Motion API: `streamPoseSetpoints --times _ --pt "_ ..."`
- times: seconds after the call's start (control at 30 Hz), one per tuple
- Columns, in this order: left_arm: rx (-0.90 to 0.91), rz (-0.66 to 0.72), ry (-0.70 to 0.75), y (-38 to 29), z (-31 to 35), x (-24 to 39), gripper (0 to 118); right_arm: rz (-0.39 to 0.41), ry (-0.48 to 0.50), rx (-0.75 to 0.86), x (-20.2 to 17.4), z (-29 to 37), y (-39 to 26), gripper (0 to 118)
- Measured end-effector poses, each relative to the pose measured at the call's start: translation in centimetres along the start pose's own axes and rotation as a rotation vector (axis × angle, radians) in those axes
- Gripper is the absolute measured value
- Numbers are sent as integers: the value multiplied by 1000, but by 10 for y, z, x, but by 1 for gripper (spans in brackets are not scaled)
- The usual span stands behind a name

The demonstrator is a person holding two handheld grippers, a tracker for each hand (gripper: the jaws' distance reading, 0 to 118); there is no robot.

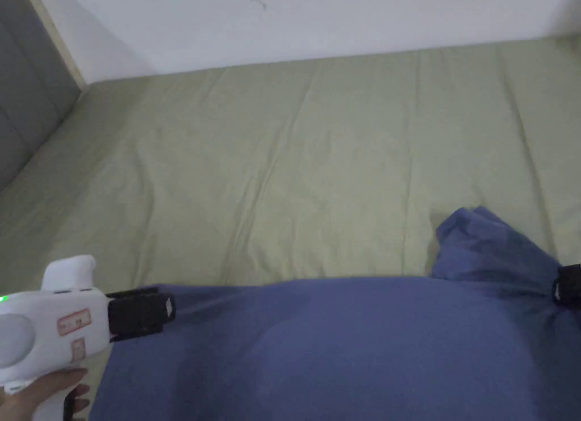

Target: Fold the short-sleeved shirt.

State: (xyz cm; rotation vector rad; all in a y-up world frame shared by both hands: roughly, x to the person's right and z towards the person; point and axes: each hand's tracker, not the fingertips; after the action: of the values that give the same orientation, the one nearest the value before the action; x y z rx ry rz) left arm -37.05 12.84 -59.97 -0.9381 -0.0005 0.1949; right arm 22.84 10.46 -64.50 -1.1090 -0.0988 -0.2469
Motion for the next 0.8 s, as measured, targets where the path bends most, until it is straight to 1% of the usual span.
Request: streamPoseSetpoints --times 0.07,0.1,0.13,0.17,0.2,0.23,0.27,0.33,0.37,0.4,0.43,0.47,0.5,0.53,0.57,0.6,0.67,0.7,0.8 --pt "-49 5 3 18 -36 -5 115 12 -10 6 -2 -5 1 7" --pt "-101 12 7 25 -53 -6 111 8 -13 5 -2 -5 1 7" --pt "-163 6 19 31 -68 -4 102 7 -15 8 -3 -2 0 7" --pt "-194 -17 71 33 -81 -1 88 9 -15 9 -3 0 1 7" --pt "-190 -39 114 32 -89 2 88 8 -14 7 -1 -2 0 7" --pt "-199 -62 102 29 -94 3 87 8 -10 2 -1 -1 2 7" --pt "-180 -46 115 30 -93 2 84 7 -8 -2 -1 0 4 7" --pt "-178 -59 118 28 -86 1 70 -5 -5 -6 0 1 4 7" --pt "-184 -71 123 29 -83 2 61 -23 2 -2 0 5 4 7" --pt "-190 -72 134 31 -77 5 41 -41 12 5 1 10 3 6" --pt "-197 -78 138 33 -72 6 14 -83 47 17 3 20 2 6" --pt "-195 -93 142 34 -65 7 2 -114 83 22 7 29 -1 6" --pt "-190 -91 115 34 -60 7 2 -108 113 22 9 38 -3 6" --pt "-192 -84 106 33 -50 13 2 -120 128 31 10 48 -5 6" --pt "-191 -107 82 30 -40 14 2 -145 156 44 9 61 -7 6" --pt "-171 -128 73 27 -29 16 2 -132 146 45 11 70 -10 6" --pt "-115 -171 52 23 8 19 2 -133 174 71 14 95 -17 6" --pt "-83 -167 42 19 26 16 2 -139 213 84 15 107 -19 6" --pt "-8 -142 4 0 85 6 2 -146 283 114 23 155 -44 6"
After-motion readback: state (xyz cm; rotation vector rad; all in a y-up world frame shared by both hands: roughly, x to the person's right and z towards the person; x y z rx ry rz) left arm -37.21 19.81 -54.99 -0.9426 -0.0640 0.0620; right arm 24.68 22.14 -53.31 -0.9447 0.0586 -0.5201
